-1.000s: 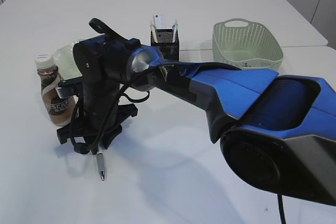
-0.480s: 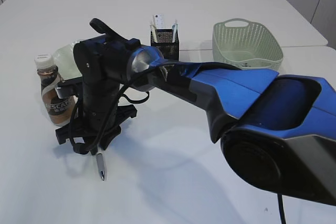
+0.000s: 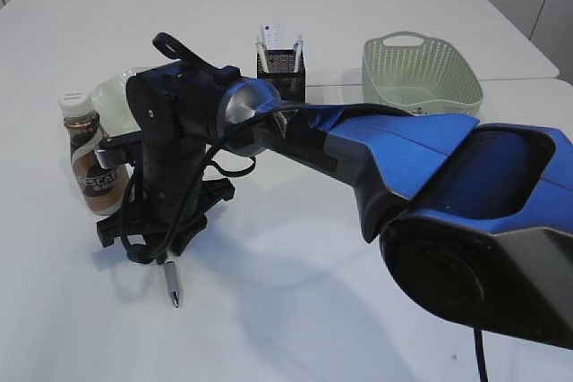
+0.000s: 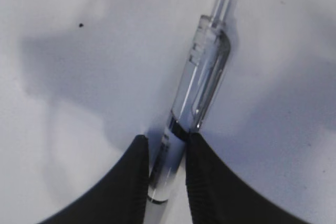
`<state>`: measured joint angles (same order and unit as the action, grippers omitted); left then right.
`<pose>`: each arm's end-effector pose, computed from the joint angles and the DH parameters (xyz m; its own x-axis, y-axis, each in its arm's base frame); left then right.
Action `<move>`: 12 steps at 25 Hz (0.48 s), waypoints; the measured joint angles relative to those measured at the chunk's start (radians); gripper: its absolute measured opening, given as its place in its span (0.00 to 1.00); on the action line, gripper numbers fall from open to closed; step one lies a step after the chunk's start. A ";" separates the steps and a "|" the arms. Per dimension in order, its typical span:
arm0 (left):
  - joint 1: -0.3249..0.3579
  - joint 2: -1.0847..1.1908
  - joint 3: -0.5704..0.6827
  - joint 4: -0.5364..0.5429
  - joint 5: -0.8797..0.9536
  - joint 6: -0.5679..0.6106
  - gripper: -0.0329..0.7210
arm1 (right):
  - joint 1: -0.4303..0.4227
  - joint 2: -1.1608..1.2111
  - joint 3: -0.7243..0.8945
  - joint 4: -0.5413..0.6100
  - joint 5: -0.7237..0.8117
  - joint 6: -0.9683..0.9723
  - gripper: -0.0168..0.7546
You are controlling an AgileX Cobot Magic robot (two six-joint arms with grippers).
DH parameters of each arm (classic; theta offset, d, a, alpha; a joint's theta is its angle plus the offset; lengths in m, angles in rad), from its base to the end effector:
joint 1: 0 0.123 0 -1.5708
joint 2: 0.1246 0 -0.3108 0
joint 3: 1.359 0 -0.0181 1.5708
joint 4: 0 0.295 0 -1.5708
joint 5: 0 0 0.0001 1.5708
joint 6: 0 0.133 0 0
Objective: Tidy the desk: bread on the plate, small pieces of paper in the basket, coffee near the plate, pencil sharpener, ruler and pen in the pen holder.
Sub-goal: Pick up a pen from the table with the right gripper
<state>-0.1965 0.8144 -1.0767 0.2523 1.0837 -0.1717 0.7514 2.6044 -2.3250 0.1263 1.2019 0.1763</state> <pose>0.1870 -0.0073 0.4061 -0.6478 0.0777 -0.7578 -0.0055 0.9943 0.1066 0.4287 0.4218 0.0791 -0.8540 -0.4985 -0.1486 -0.5179 0.8418 0.1521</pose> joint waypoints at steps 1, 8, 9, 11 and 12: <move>0.000 0.000 0.000 0.000 0.000 0.000 0.40 | 0.000 0.000 0.000 0.000 0.000 0.000 0.31; 0.000 0.000 0.000 0.006 0.000 0.000 0.40 | 0.000 -0.002 0.002 0.000 -0.002 0.000 0.23; 0.000 0.000 0.000 0.006 0.000 0.000 0.40 | -0.002 -0.002 0.002 0.000 -0.002 0.000 0.20; 0.000 0.000 0.000 0.008 0.000 0.000 0.40 | -0.006 -0.002 0.002 0.002 -0.002 0.006 0.18; 0.000 0.000 0.000 0.008 0.000 0.000 0.40 | -0.008 -0.002 0.002 0.002 -0.002 0.006 0.18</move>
<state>-0.1965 0.8144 -1.0767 0.2600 1.0837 -0.1717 0.7435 2.6023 -2.3228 0.1280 1.2004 0.1822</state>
